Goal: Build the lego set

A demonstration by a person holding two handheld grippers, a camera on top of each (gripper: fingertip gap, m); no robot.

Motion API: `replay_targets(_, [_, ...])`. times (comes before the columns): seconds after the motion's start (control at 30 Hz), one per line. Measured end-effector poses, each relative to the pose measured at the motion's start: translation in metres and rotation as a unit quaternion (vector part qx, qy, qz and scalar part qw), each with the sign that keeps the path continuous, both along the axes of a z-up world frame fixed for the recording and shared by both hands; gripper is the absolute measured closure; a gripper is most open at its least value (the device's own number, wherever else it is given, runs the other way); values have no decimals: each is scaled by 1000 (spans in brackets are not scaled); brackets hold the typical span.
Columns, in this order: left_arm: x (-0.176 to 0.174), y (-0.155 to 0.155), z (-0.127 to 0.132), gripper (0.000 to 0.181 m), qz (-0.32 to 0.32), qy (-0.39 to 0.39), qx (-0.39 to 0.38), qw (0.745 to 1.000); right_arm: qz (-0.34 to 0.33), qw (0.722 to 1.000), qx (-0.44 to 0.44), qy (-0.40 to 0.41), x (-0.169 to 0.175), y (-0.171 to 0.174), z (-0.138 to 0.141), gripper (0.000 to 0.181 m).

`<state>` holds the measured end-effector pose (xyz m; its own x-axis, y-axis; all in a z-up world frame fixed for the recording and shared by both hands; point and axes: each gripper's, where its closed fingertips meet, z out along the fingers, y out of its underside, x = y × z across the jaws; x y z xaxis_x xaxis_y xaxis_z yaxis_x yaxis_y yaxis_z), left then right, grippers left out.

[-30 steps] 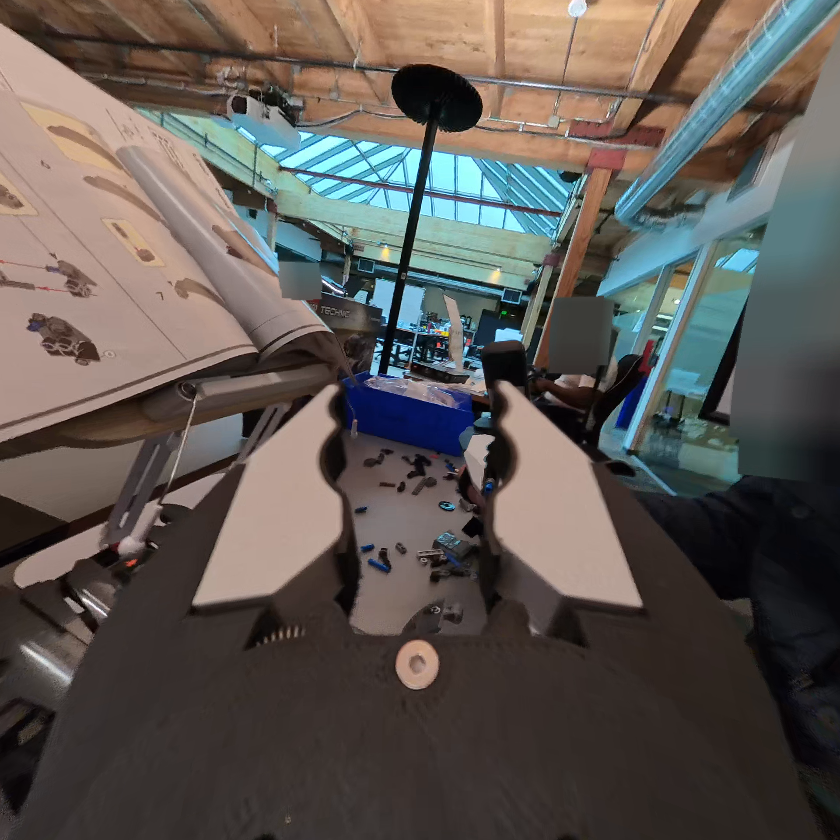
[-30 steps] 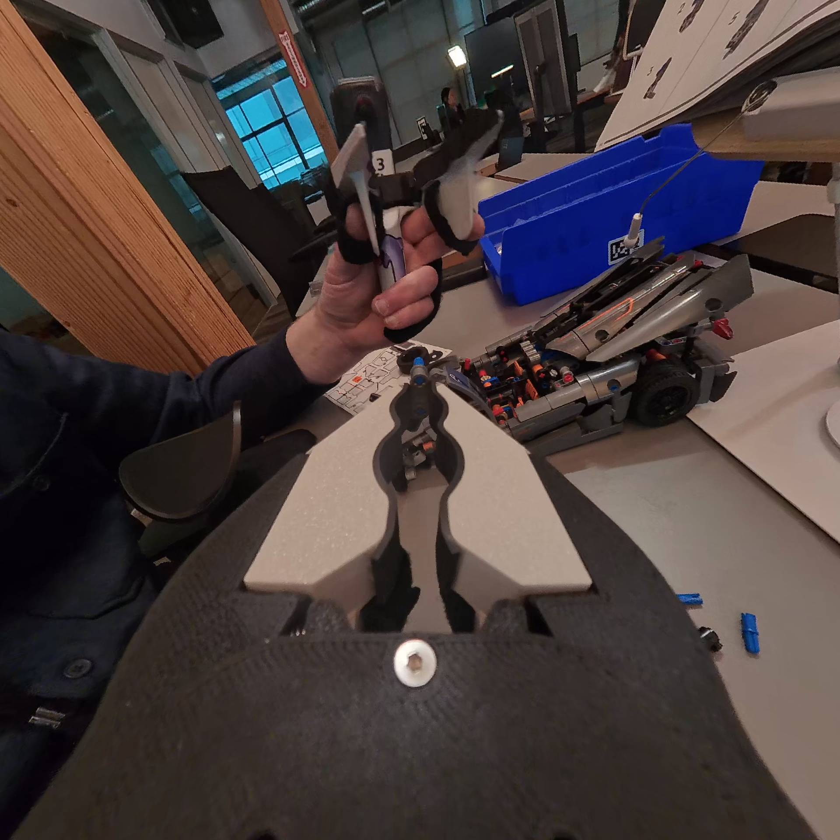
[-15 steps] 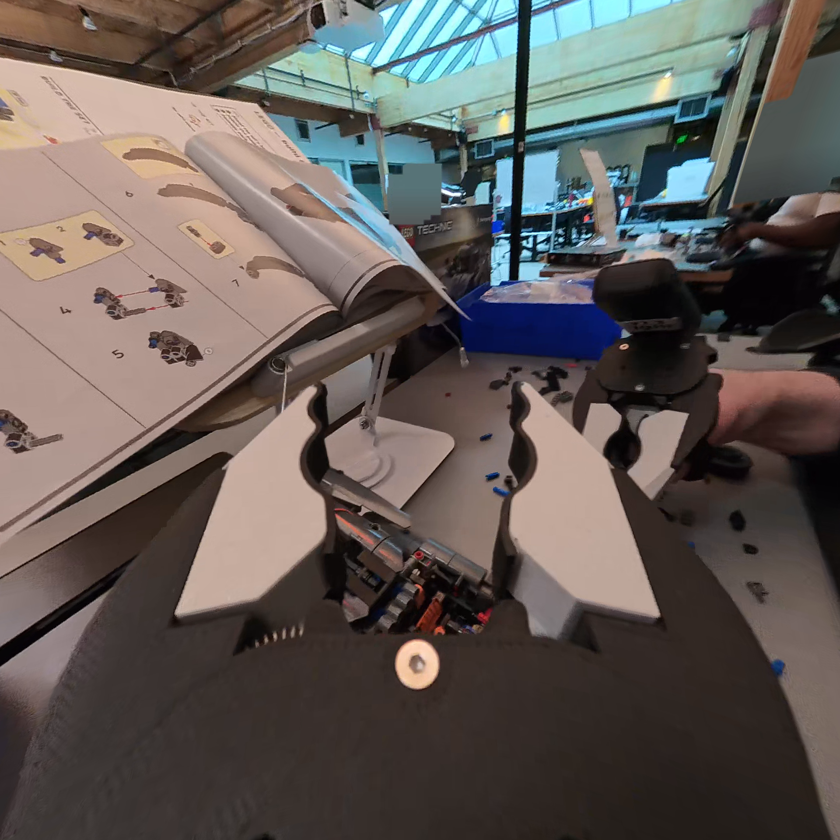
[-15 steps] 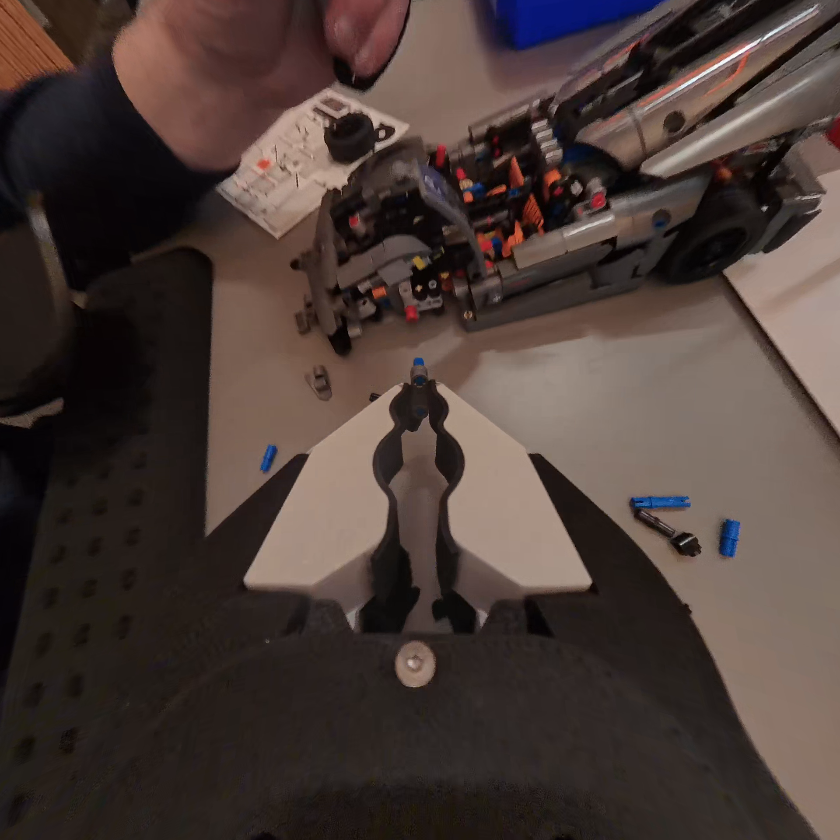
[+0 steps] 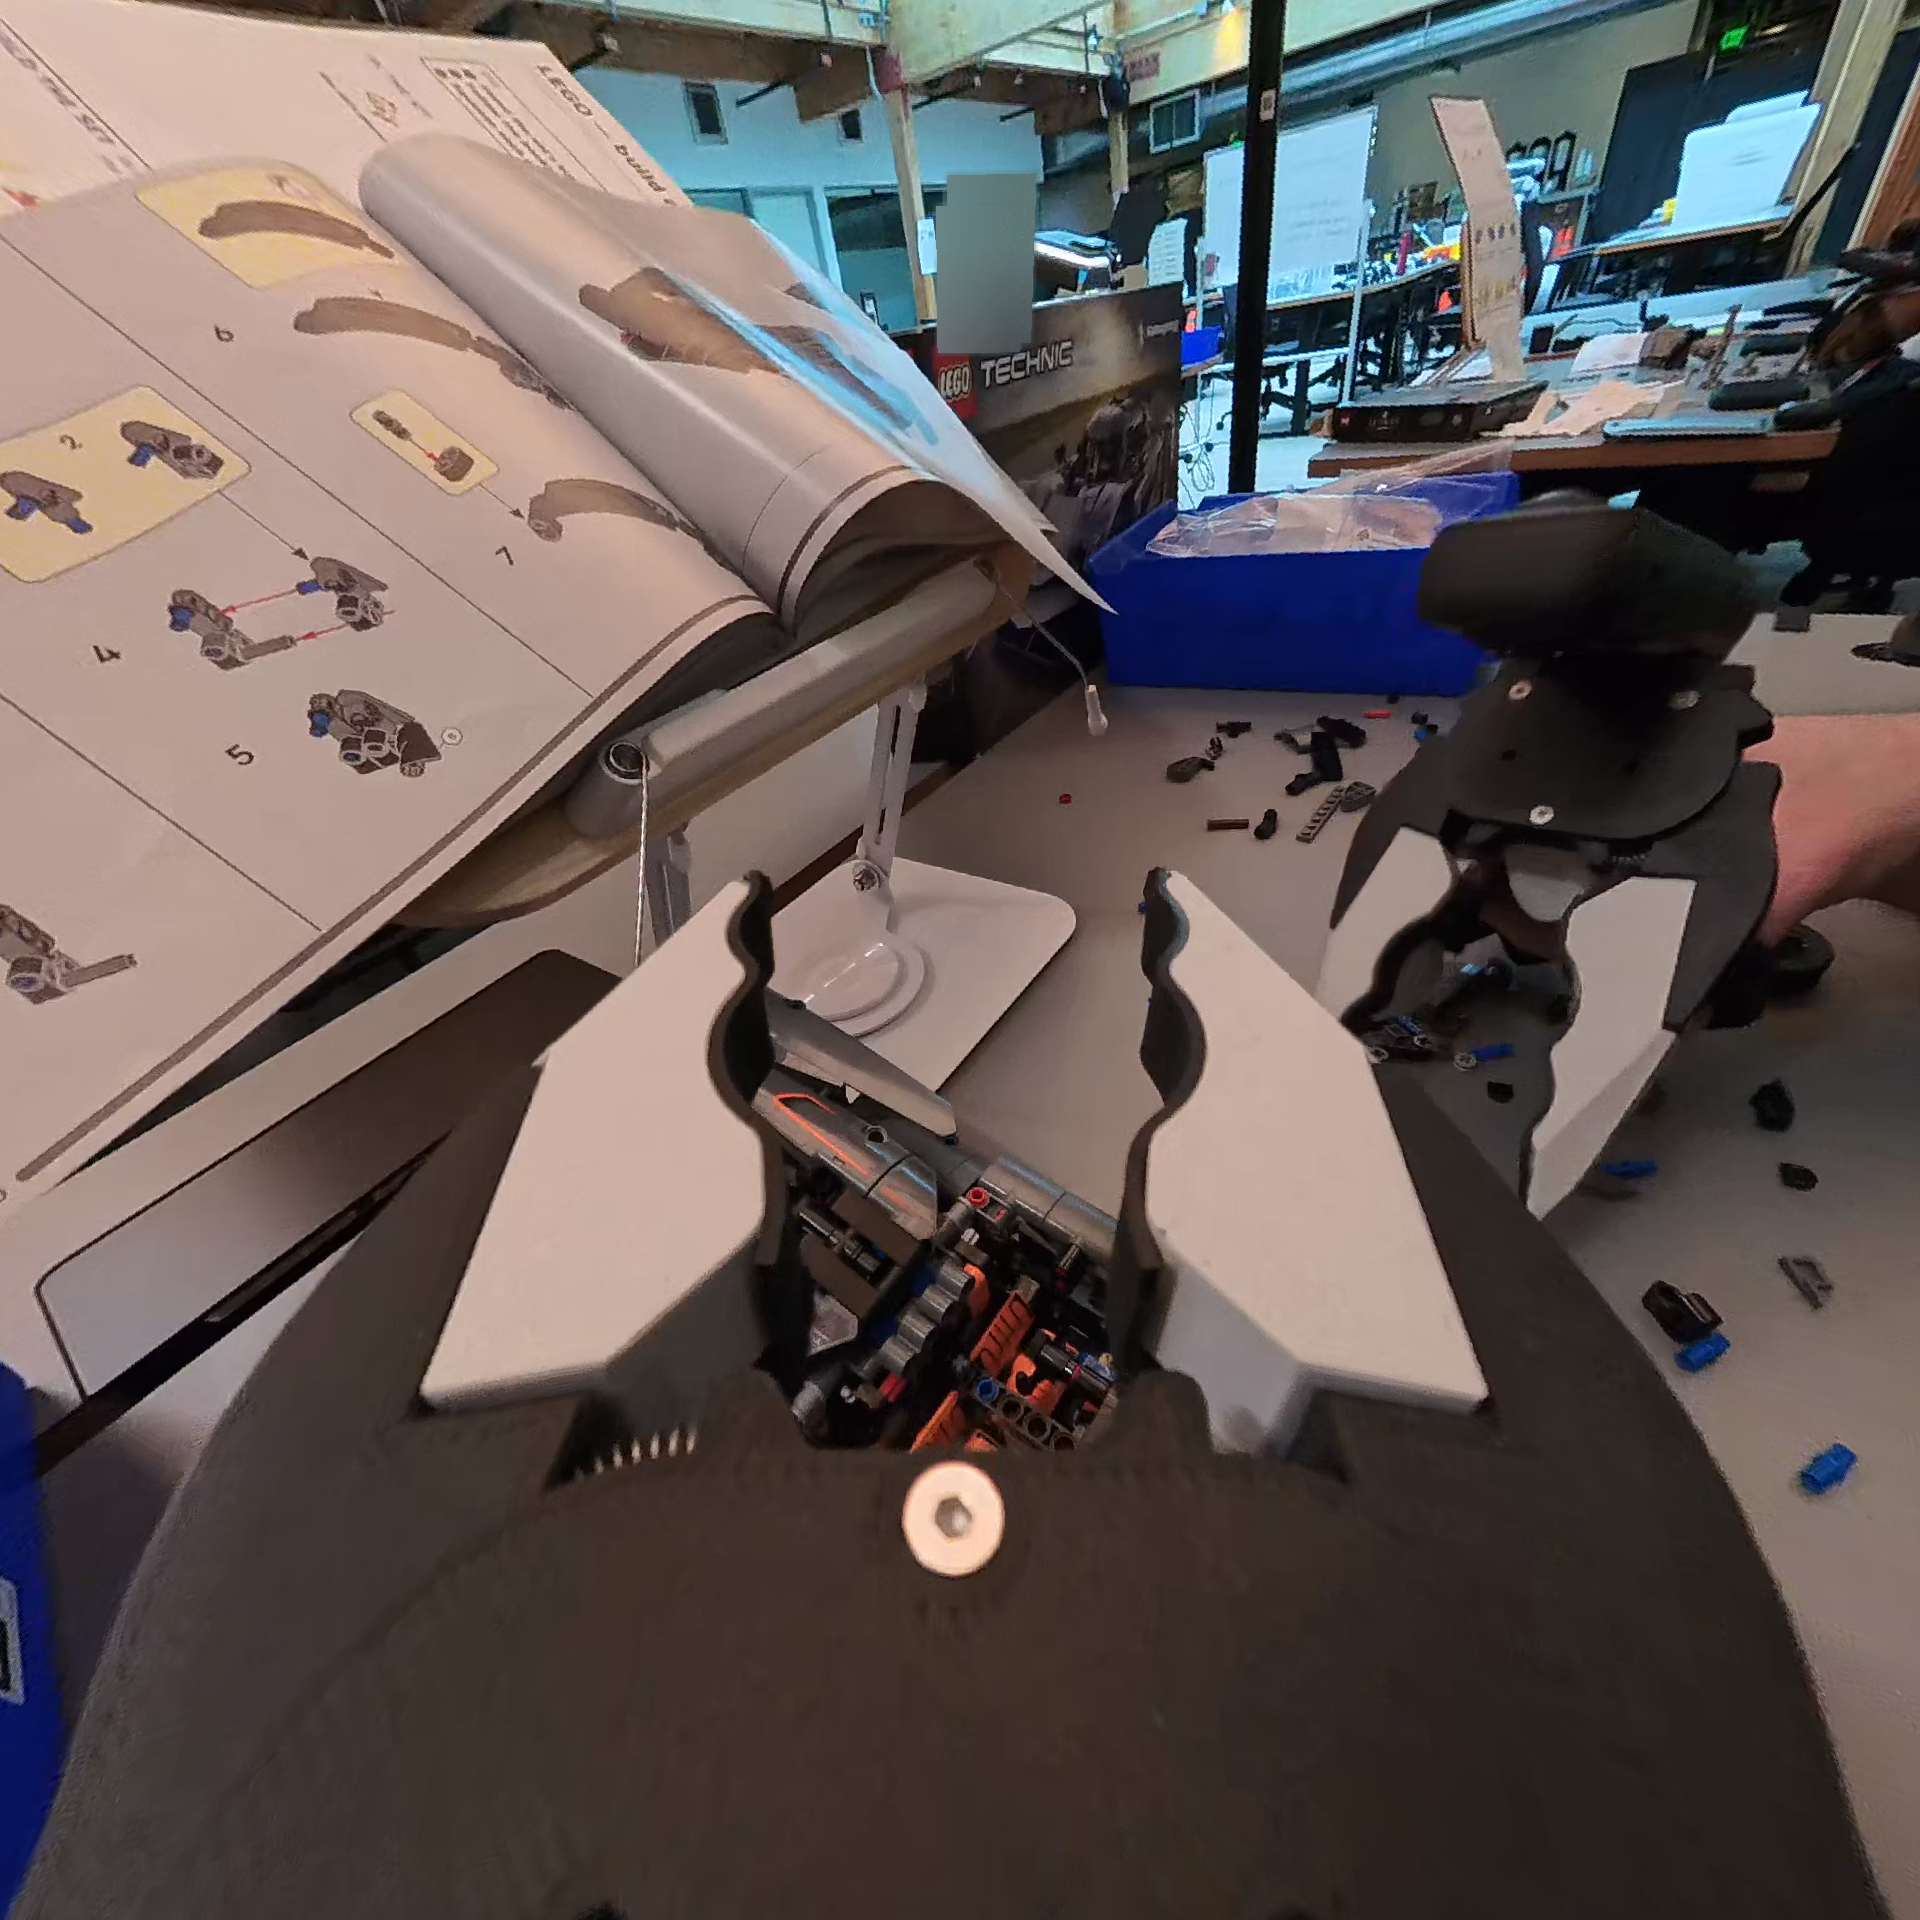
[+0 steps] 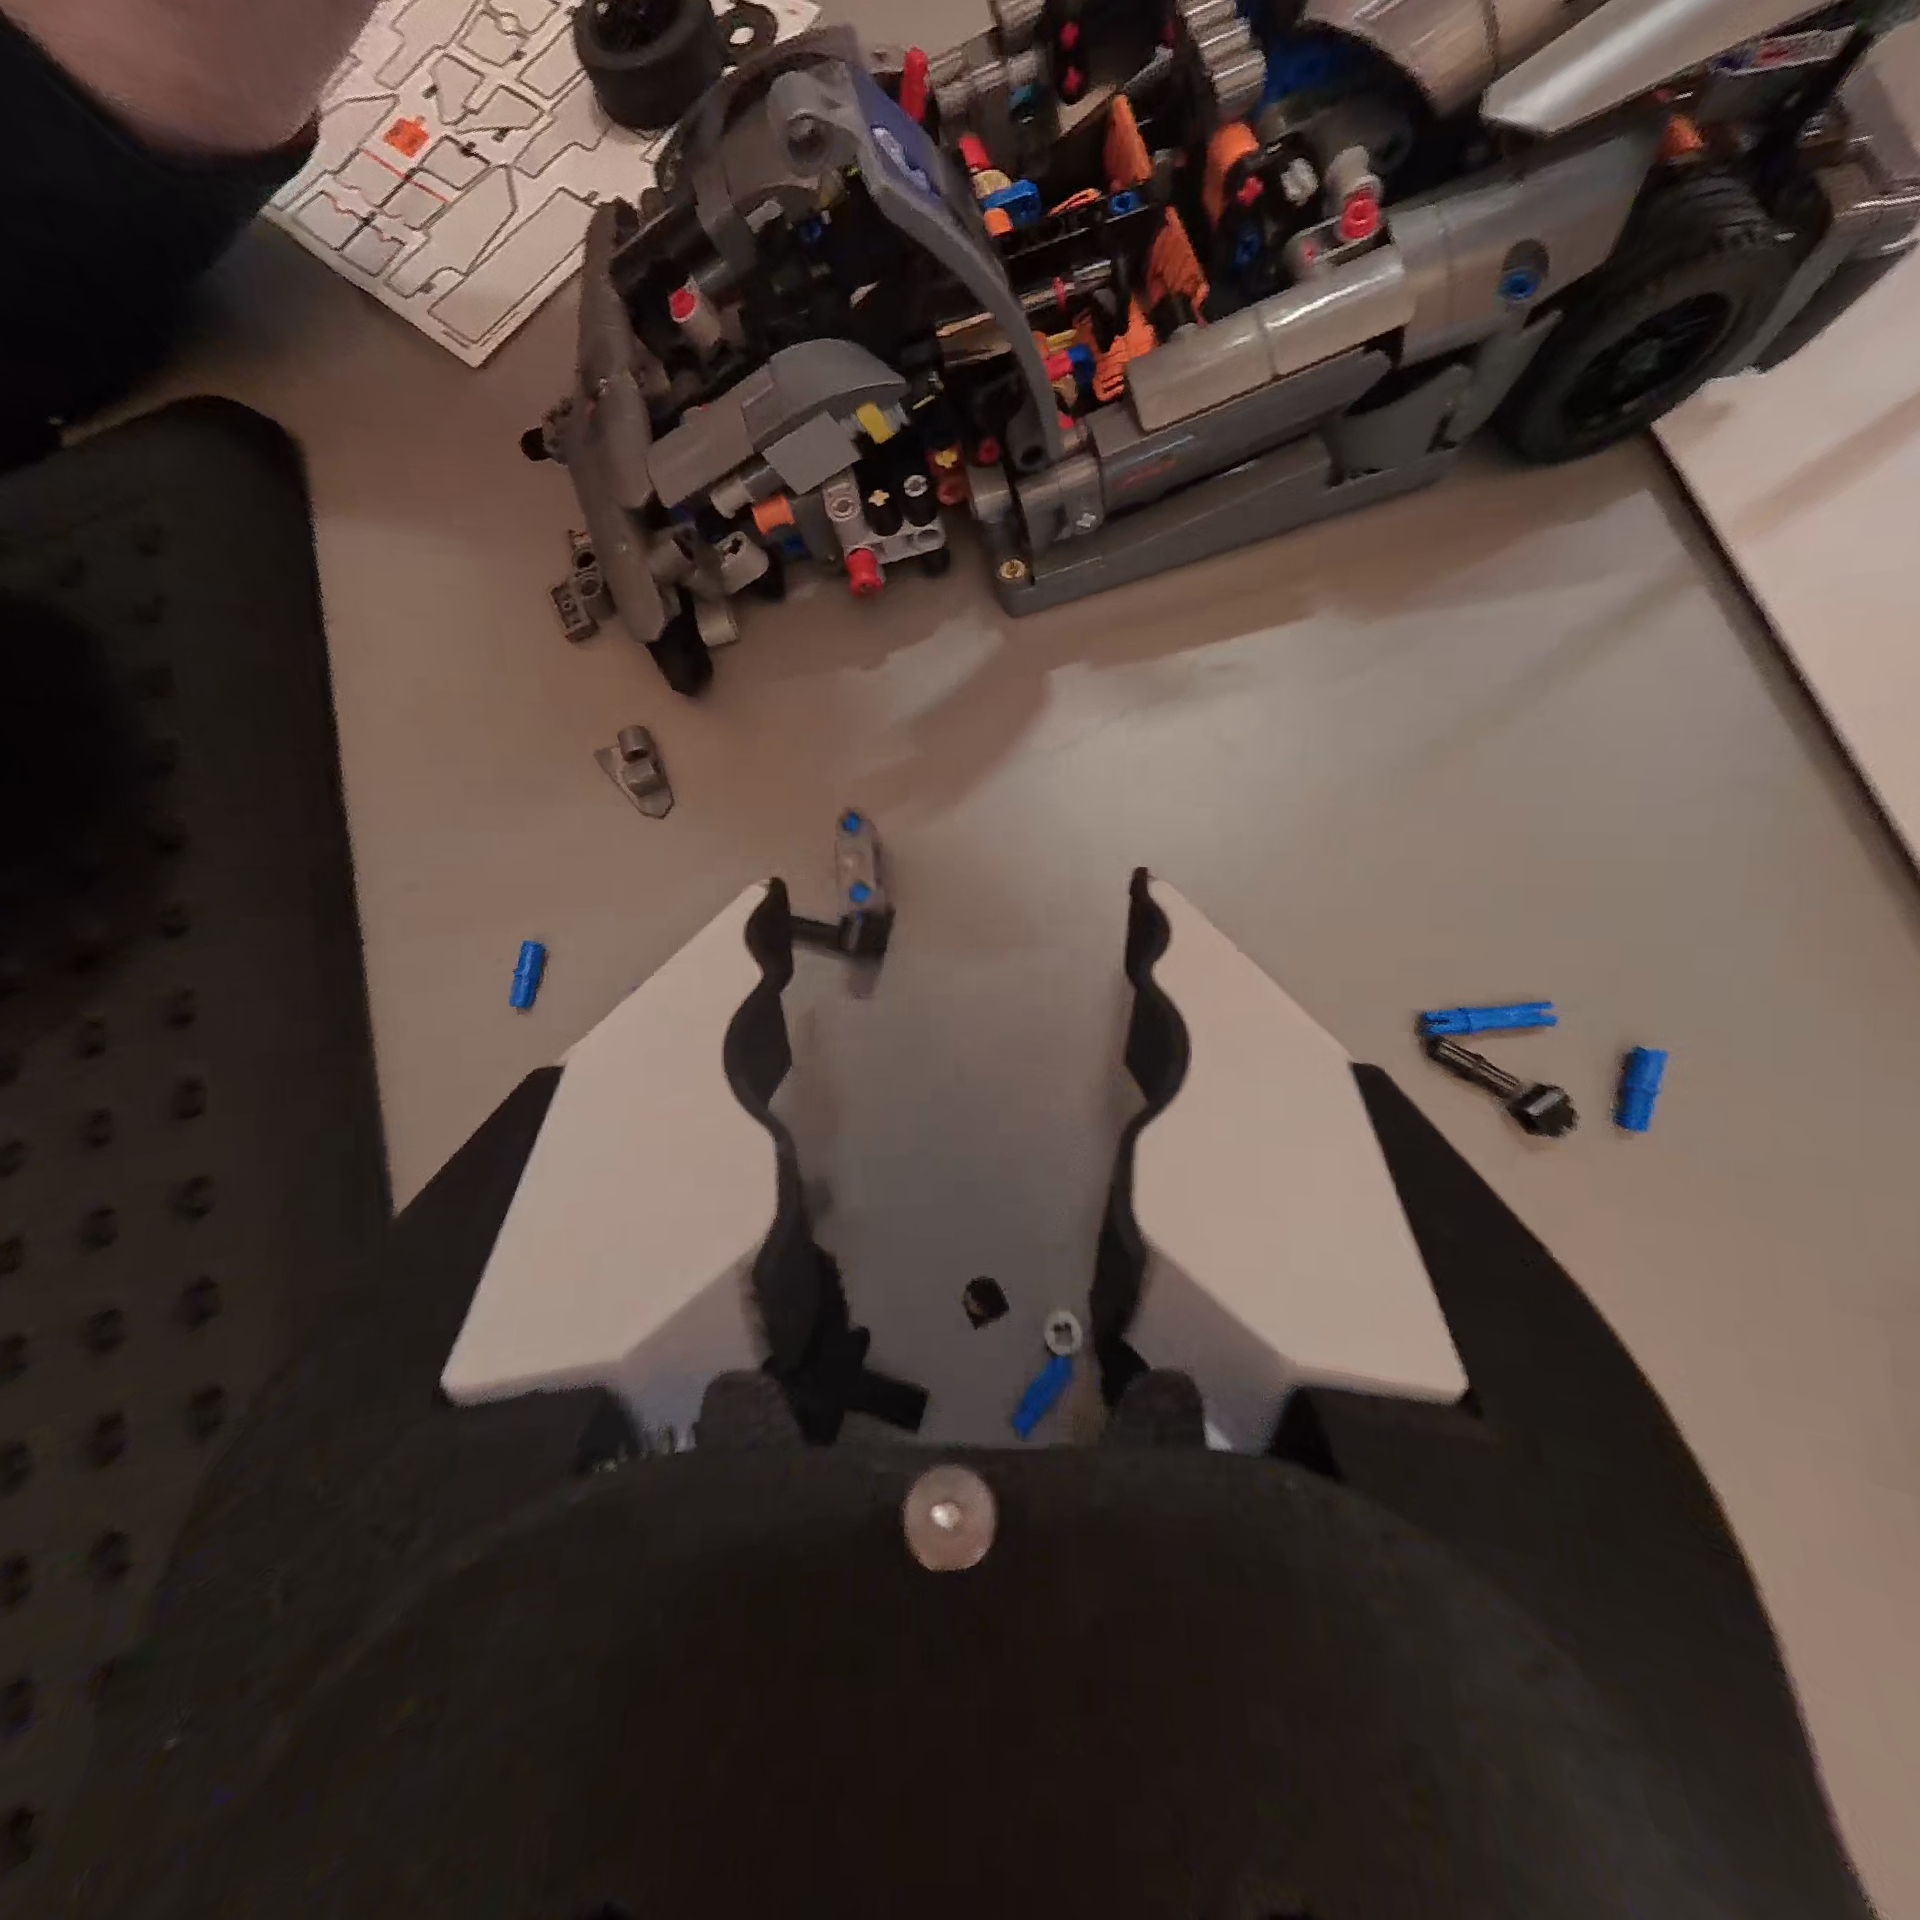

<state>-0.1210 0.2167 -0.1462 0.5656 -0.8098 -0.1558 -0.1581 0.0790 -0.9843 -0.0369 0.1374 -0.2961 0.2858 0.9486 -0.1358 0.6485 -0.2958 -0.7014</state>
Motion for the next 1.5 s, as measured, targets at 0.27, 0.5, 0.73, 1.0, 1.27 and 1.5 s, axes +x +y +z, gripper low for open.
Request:
replay_targets(0.27, [6,4,-12,110,25,33,-29,999,-27,970,229,83,-8,9,109,121])
replay_targets(0.5, [34,-13,-15,111,-31,27,-20,999,46,938,327,105,-69,-10,164,122])
replay_targets(0.73, [18,-6,-11,110,-8,22,-18,1000,-26,986,151,59,-15,21,107,105])
replay_targets(1.0, [26,-6,-15,91,-8,28,-15,999,-82,995,53,-31,12,41,2,43])
replay_targets(1.27, [30,-6,-16,73,-6,28,-12,1000,-101,989,82,-70,9,55,-16,34])
replay_targets(1.5, [31,-12,-11,82,-18,22,2,1000,-87,992,67,-69,4,54,-17,40])
